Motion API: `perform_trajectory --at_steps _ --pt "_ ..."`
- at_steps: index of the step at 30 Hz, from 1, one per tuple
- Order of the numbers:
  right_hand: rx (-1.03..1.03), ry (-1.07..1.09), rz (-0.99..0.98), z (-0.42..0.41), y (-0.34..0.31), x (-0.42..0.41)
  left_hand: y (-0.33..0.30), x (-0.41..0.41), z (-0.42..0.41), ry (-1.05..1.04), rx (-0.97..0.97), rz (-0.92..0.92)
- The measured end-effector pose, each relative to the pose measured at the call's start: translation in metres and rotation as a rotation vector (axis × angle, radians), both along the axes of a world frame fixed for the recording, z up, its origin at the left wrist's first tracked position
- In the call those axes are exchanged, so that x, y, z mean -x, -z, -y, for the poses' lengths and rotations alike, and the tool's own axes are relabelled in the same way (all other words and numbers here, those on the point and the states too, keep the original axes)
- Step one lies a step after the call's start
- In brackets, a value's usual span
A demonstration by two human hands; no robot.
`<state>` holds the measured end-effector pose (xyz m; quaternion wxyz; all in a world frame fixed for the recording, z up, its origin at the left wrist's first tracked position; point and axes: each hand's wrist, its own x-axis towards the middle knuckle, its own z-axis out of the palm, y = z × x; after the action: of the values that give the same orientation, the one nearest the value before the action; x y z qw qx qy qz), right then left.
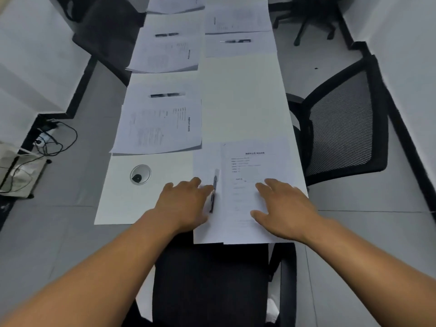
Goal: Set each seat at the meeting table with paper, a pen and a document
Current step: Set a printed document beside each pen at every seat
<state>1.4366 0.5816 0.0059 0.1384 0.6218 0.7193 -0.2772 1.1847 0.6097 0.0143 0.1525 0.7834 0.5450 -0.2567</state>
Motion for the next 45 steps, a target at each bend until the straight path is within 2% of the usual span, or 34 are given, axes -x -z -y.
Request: perform_trajectory --at_steps 10,20,45 --pt "-0.02 -0.032 0.01 -0.016 0.049 0.012 0.045 0.016 -0.017 0.087 -0.007 0.05" --pt "-0.036 0.002 0.053 -0.001 0.059 -0.001 0.066 0.015 -0.005 0.108 -0.007 0.063" --pt "-0.051 0.053 0.061 -0.004 0.064 -0.015 0.065 0.009 -0.022 0.107 -0.043 0.101"
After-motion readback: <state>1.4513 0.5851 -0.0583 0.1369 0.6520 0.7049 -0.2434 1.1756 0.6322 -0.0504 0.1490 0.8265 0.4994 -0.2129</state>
